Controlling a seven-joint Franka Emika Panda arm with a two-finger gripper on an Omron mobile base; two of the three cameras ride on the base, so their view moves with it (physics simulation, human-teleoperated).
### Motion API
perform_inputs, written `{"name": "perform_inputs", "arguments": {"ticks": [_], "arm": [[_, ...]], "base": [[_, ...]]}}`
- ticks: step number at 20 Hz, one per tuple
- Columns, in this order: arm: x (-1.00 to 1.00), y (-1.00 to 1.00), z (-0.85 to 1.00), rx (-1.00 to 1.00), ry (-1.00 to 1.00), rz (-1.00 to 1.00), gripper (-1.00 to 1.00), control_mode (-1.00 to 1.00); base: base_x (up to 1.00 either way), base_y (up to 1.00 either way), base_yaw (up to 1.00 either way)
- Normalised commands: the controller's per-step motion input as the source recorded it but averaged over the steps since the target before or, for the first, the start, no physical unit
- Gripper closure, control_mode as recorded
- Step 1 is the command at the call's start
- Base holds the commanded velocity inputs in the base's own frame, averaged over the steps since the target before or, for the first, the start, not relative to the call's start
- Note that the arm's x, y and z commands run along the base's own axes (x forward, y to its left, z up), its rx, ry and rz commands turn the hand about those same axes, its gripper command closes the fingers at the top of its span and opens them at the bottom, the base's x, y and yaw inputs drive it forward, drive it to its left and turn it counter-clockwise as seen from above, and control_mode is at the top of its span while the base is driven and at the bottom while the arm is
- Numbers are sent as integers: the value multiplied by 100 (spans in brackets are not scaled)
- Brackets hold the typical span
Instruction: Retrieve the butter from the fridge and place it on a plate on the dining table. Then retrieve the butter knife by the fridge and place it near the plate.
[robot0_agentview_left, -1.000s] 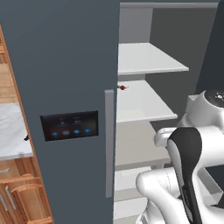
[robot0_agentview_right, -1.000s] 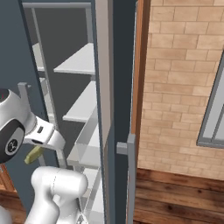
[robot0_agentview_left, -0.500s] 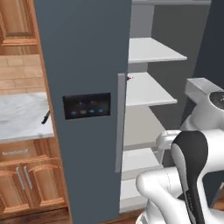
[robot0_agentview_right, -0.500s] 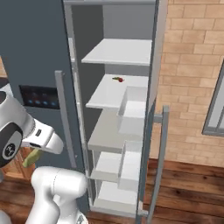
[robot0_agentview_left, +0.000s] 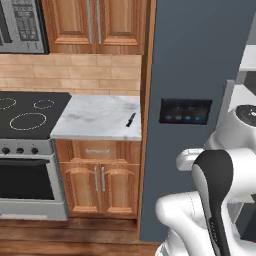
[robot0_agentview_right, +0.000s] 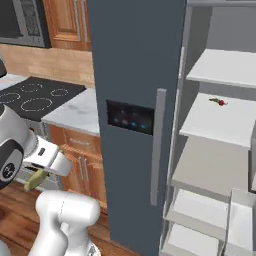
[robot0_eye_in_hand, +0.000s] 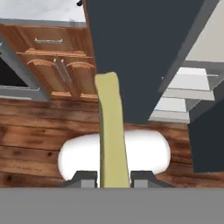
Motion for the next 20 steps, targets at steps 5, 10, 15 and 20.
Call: {"name": "perform_inputs", "arguments": {"ticks": [5, 10, 15, 20], "arm": [[0, 0, 0, 0, 0, 0, 100, 100], [0, 0, 0, 0, 0, 0, 100, 100], [0, 0, 0, 0, 0, 0, 100, 100], [0, 0, 0, 0, 0, 0, 100, 100]], "base": [[5, 69, 73], [14, 38, 83], [12, 37, 83], [14, 20, 83]]}}
